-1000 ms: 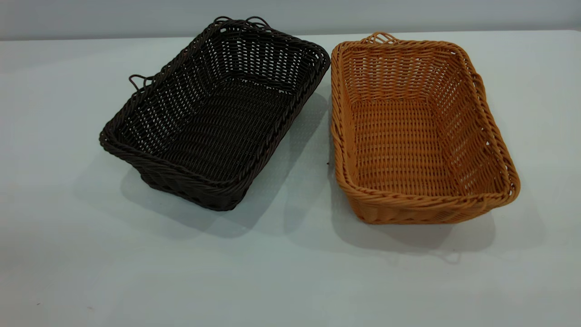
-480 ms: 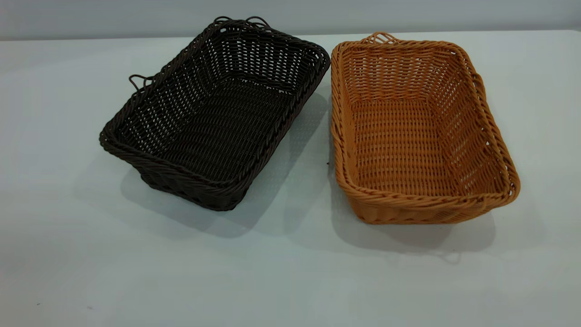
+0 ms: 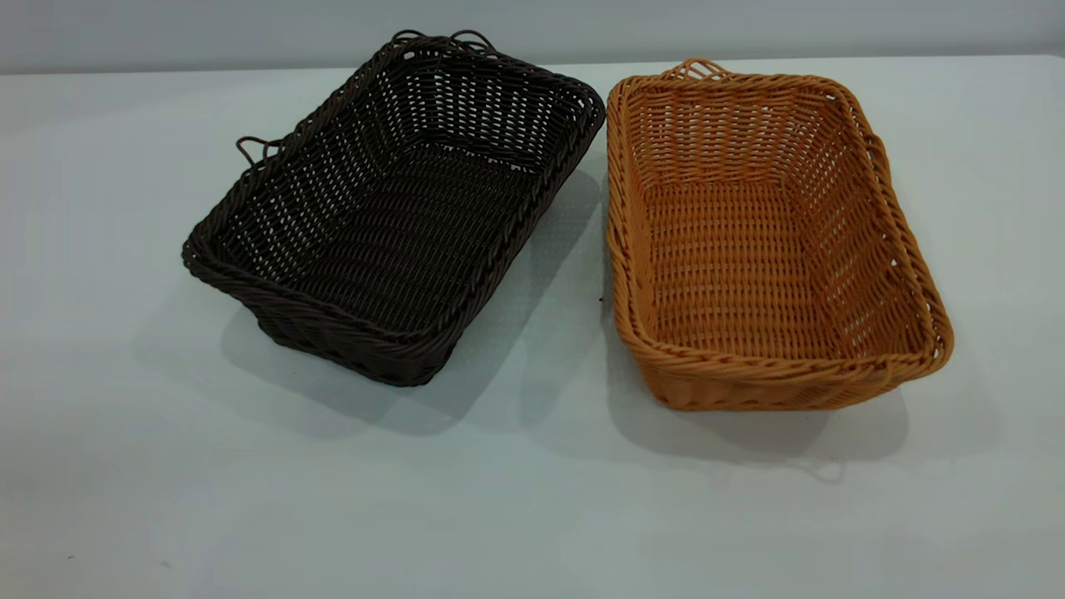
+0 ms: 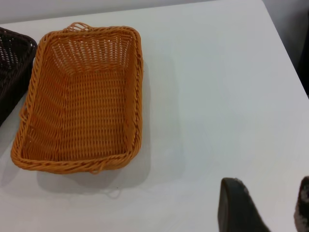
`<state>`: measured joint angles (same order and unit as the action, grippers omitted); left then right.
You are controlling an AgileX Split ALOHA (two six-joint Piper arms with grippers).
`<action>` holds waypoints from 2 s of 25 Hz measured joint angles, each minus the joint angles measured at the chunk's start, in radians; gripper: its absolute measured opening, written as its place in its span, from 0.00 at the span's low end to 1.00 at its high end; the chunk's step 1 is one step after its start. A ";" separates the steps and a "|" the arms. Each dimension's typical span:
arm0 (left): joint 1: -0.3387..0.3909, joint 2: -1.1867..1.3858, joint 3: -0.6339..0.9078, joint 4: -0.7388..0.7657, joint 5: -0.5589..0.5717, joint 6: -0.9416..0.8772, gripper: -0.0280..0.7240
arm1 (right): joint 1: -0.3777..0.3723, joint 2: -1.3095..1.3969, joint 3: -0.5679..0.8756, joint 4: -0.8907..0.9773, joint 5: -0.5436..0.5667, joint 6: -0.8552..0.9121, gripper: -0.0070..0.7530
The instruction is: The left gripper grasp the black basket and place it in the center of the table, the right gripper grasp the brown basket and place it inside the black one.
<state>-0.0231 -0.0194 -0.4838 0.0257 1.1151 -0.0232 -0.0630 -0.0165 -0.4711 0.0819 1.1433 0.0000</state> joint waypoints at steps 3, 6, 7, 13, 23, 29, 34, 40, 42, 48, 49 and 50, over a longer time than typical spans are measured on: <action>0.000 0.000 0.000 0.000 0.000 0.000 0.80 | 0.000 0.000 0.000 0.000 0.000 0.000 0.33; 0.000 0.040 -0.013 0.000 -0.007 0.000 0.80 | 0.000 0.000 0.000 0.000 0.000 0.000 0.33; 0.000 0.074 -0.028 0.000 -0.019 0.000 0.80 | 0.000 0.000 0.000 0.000 0.000 0.000 0.33; 0.000 0.365 -0.131 -0.010 -0.220 0.005 0.80 | 0.000 0.000 0.000 0.006 0.000 0.007 0.33; 0.000 0.996 -0.324 -0.059 -0.557 0.107 0.80 | 0.000 0.047 0.000 0.031 -0.019 0.086 0.72; -0.051 1.308 -0.480 -0.109 -0.696 0.213 0.80 | 0.000 0.267 -0.016 0.051 -0.136 0.104 0.82; -0.111 1.554 -0.631 -0.116 -0.742 0.222 0.80 | 0.000 0.423 -0.016 0.074 -0.255 0.107 0.78; -0.160 1.835 -0.766 -0.117 -0.760 0.229 0.80 | 0.000 0.568 -0.016 0.128 -0.331 0.110 0.78; -0.181 1.914 -0.799 -0.117 -0.769 0.229 0.80 | 0.000 0.614 -0.016 0.154 -0.350 0.110 0.78; -0.239 2.135 -0.893 -0.117 -0.812 0.241 0.80 | 0.000 0.750 -0.016 0.180 -0.401 0.111 0.78; -0.240 2.159 -0.906 -0.117 -0.815 0.241 0.80 | 0.000 0.777 -0.016 0.188 -0.404 0.111 0.78; -0.241 2.185 -0.917 -0.117 -0.817 0.241 0.80 | 0.000 0.805 -0.016 0.196 -0.409 0.111 0.78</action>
<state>-0.2637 2.1653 -1.4012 -0.0908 0.2985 0.2174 -0.0630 0.7881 -0.4866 0.2780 0.7343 0.1108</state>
